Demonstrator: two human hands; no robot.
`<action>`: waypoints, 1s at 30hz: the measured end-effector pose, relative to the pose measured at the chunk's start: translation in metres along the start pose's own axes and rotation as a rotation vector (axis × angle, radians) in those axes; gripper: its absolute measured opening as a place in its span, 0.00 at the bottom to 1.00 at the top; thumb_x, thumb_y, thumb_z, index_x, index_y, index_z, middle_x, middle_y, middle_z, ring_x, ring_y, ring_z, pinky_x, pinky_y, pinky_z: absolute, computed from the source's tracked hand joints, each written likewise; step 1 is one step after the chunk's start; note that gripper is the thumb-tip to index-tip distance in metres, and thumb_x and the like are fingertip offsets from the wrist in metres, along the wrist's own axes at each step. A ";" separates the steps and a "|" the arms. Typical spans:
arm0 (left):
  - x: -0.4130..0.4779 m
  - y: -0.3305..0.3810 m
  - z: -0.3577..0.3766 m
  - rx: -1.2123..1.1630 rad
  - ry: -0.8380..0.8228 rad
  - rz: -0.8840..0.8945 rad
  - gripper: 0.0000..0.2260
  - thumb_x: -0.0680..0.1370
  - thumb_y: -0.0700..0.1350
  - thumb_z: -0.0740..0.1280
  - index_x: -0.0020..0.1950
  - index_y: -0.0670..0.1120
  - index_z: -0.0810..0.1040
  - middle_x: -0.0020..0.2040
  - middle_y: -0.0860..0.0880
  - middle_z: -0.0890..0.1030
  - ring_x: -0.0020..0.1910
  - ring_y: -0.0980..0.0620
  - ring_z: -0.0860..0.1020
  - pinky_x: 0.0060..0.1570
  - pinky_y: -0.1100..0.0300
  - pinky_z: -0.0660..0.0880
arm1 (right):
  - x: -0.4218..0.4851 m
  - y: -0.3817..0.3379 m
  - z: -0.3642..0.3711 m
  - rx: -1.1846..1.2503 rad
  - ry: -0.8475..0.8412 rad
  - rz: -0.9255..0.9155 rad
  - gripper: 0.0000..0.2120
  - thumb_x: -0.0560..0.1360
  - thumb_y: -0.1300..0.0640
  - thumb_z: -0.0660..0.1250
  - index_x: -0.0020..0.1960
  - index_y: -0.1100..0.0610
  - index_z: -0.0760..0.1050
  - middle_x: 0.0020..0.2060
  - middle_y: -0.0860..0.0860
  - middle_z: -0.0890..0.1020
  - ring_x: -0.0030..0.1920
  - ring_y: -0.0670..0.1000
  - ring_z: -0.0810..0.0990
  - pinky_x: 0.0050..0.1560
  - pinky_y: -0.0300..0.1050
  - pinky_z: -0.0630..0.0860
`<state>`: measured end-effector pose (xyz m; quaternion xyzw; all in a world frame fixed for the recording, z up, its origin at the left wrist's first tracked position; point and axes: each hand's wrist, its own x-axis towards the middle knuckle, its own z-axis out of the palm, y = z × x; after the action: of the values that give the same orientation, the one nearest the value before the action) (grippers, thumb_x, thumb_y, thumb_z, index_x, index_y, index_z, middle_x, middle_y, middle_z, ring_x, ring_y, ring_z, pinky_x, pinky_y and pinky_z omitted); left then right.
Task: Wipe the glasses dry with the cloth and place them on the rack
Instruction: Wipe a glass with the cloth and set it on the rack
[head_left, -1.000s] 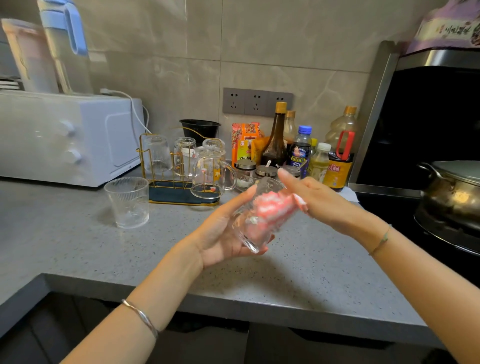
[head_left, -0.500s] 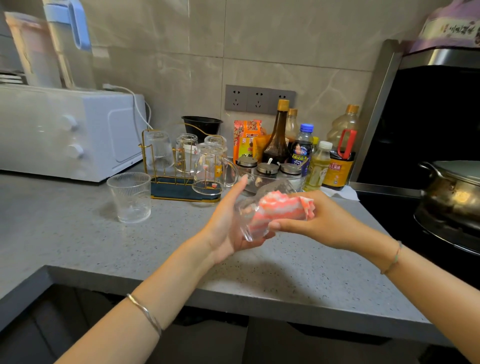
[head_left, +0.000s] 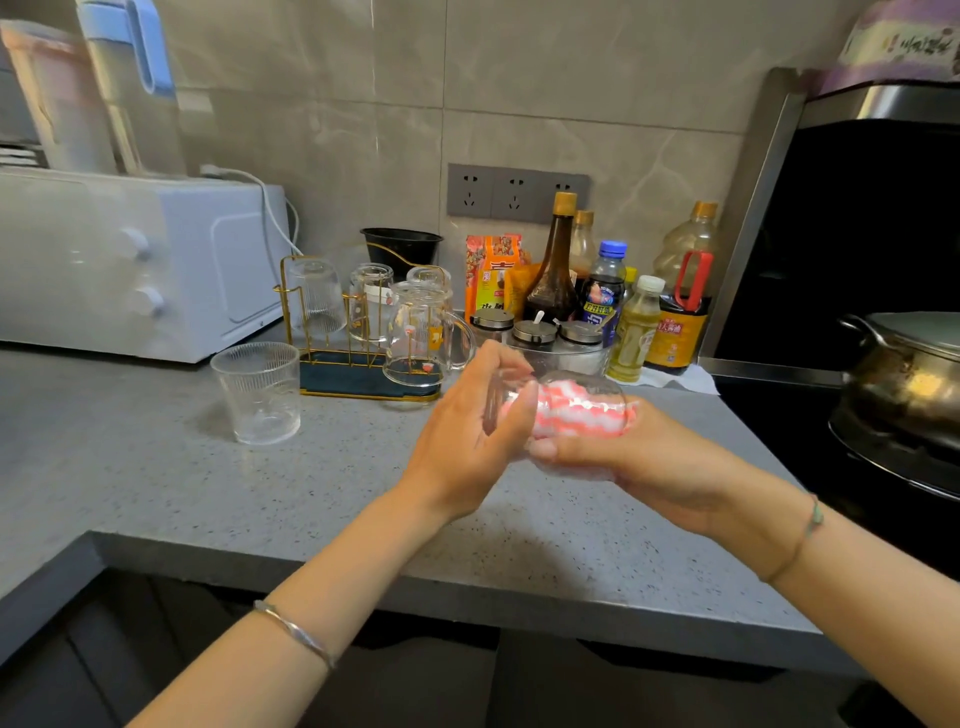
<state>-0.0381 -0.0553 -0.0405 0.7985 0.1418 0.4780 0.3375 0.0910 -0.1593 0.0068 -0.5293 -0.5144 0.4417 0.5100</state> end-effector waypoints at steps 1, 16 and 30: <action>0.000 0.000 -0.001 -0.036 -0.029 -0.029 0.12 0.75 0.65 0.55 0.52 0.61 0.67 0.48 0.66 0.75 0.48 0.63 0.76 0.47 0.57 0.75 | 0.000 0.000 -0.001 -0.033 0.014 -0.002 0.13 0.67 0.67 0.73 0.49 0.56 0.81 0.43 0.50 0.86 0.44 0.46 0.85 0.41 0.33 0.79; -0.011 -0.003 0.010 -0.075 -0.019 -0.218 0.28 0.71 0.74 0.52 0.57 0.52 0.67 0.41 0.55 0.76 0.38 0.55 0.76 0.37 0.55 0.75 | 0.002 0.003 0.005 -0.066 0.010 0.021 0.16 0.62 0.56 0.73 0.50 0.51 0.81 0.44 0.45 0.86 0.45 0.42 0.84 0.42 0.32 0.78; -0.007 0.015 0.005 -0.294 -0.172 -0.611 0.40 0.70 0.77 0.45 0.70 0.51 0.66 0.48 0.49 0.78 0.39 0.53 0.75 0.29 0.63 0.74 | -0.003 0.002 0.003 -0.389 0.042 -0.215 0.14 0.68 0.64 0.74 0.47 0.48 0.81 0.42 0.43 0.86 0.44 0.42 0.84 0.43 0.31 0.77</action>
<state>-0.0387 -0.0720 -0.0369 0.6994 0.2749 0.3013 0.5870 0.0880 -0.1618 0.0039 -0.5691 -0.6326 0.2661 0.4529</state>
